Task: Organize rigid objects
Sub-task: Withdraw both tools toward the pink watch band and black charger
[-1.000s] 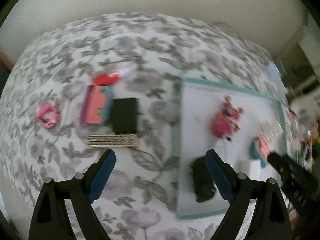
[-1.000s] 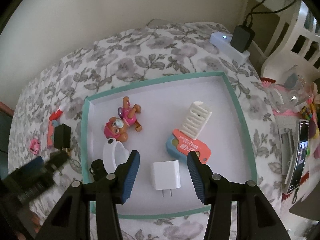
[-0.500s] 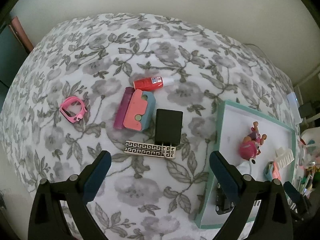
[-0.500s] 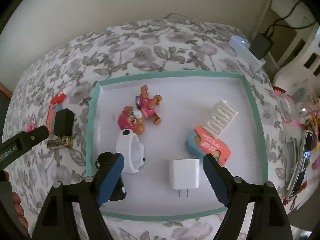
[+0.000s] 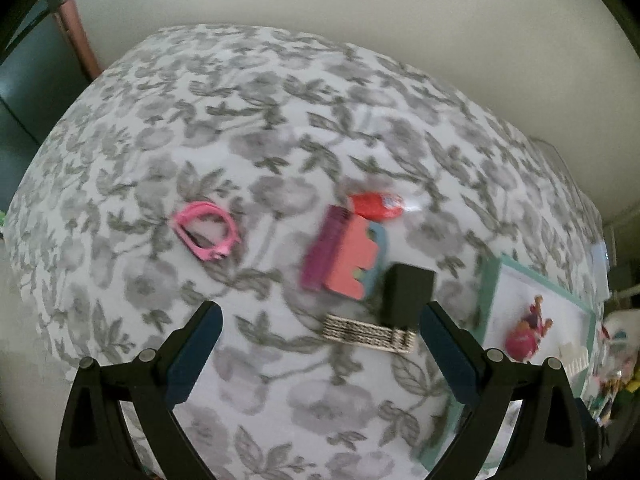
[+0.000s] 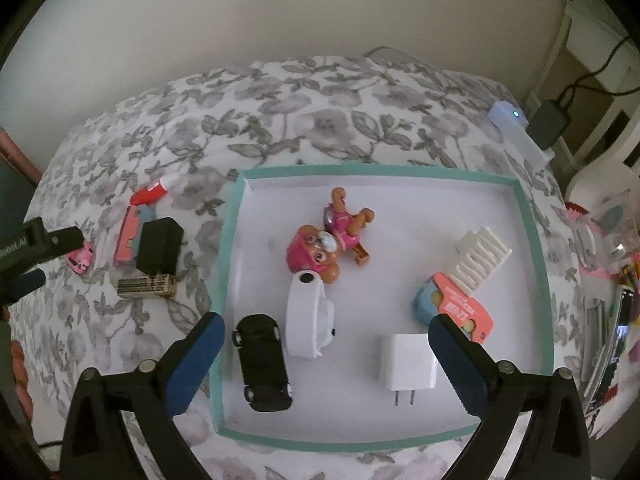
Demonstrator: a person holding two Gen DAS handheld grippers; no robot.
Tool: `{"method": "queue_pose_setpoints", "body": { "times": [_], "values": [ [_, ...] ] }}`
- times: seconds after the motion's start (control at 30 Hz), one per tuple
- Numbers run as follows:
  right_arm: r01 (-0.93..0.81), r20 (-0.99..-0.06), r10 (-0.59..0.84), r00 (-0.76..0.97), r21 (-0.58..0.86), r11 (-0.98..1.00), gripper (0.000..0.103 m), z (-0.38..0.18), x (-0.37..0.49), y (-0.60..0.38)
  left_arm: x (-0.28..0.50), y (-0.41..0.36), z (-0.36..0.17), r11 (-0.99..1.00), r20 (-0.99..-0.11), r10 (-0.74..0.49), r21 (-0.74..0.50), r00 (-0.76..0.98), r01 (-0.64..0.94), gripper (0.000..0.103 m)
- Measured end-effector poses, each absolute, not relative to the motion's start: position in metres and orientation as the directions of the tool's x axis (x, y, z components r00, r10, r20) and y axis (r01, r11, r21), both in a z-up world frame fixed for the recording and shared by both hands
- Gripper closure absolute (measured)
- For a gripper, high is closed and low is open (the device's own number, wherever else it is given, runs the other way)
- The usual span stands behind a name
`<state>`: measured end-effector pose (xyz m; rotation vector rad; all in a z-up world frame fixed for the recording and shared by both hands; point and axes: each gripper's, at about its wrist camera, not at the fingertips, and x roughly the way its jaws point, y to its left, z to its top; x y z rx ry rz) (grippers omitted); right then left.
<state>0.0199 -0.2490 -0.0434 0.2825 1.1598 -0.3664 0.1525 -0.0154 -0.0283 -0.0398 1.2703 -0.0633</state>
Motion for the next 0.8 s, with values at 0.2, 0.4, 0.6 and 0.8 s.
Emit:
{"method": "queue_pose_setpoints", "body": {
  "times": [0.2, 0.4, 0.6, 0.8],
  "values": [
    [0.393, -0.920, -0.142, 0.364, 0.013, 0.920, 0.000, -0.042, 0.024, -0.237, 0.164, 0.023, -0.023, 0.997, -0.945, -0.037, -0.056, 0.324, -0.051, 0.004],
    [0.363, -0.906, -0.111, 0.408, 0.050, 0.930, 0.000, -0.038, 0.030, -0.225, 0.174, 0.056, -0.022, 0.991, -0.943, -0.035, -0.075, 0.332, -0.109, 0.004],
    [0.301, -0.886, -0.073, 0.459, 0.077, 0.950, 0.000, -0.033, 0.047, -0.203, 0.187, 0.083, -0.026, 0.983, -0.943, -0.061, -0.114, 0.326, -0.145, 0.004],
    [0.244, -0.874, -0.054, 0.483, 0.075, 0.967, 0.000, -0.031, 0.069, -0.180, 0.201, 0.107, -0.030, 0.977, -0.944, -0.053, -0.116, 0.327, -0.177, 0.004]
  ]
}}
